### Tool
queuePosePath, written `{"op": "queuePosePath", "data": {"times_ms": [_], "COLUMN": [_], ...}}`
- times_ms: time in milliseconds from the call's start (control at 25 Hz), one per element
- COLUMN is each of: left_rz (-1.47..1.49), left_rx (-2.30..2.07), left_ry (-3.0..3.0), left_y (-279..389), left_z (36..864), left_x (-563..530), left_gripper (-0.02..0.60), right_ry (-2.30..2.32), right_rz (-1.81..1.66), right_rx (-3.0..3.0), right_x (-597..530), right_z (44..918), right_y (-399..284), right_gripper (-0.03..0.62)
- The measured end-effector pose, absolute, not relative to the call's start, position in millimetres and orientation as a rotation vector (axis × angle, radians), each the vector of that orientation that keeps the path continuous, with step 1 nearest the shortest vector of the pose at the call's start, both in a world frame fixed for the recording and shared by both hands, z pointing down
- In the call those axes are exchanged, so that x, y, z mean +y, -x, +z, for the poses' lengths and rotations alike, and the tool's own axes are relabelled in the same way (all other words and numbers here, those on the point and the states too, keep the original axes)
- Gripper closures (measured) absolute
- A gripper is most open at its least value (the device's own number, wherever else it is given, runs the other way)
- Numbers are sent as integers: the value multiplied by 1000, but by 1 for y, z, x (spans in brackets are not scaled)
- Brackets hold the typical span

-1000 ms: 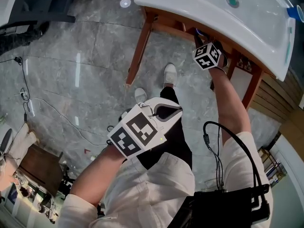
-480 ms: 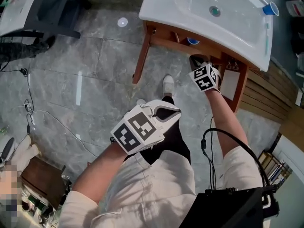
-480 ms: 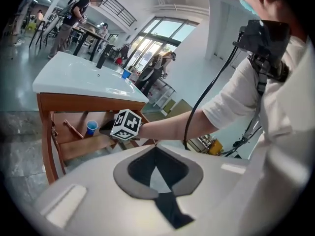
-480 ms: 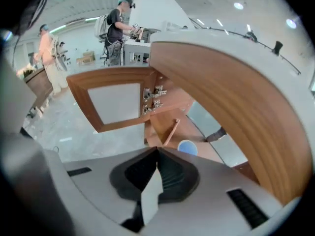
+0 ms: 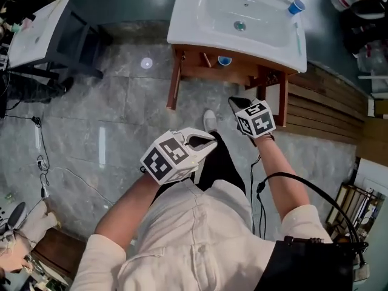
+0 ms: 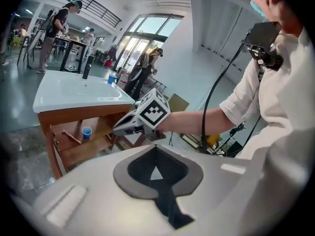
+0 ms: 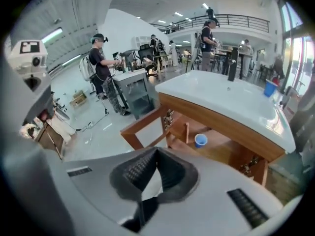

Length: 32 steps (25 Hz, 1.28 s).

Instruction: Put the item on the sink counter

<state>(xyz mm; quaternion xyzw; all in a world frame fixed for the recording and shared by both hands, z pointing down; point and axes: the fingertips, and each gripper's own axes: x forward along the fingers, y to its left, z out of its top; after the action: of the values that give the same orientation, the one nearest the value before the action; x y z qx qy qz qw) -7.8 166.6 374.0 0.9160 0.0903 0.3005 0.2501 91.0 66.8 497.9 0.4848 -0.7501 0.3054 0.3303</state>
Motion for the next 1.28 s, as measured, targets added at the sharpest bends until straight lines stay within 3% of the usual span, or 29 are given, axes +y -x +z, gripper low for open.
{"op": "queuePosePath", "data": {"times_ms": [720, 1280], "left_rz": [921, 944], "left_rx": [216, 142], "left_ry": [-2468, -2482], "left_y": [3, -32], "left_z": [336, 329], "left_x": [244, 300], "left_gripper": [577, 576], "right_ry": [-1327, -1273], "right_rz": [838, 778], "right_rx": [-2128, -2225], "right_x": [206, 257], "right_z": [353, 333], "right_y": [-84, -111], "right_gripper": [589, 591]}}
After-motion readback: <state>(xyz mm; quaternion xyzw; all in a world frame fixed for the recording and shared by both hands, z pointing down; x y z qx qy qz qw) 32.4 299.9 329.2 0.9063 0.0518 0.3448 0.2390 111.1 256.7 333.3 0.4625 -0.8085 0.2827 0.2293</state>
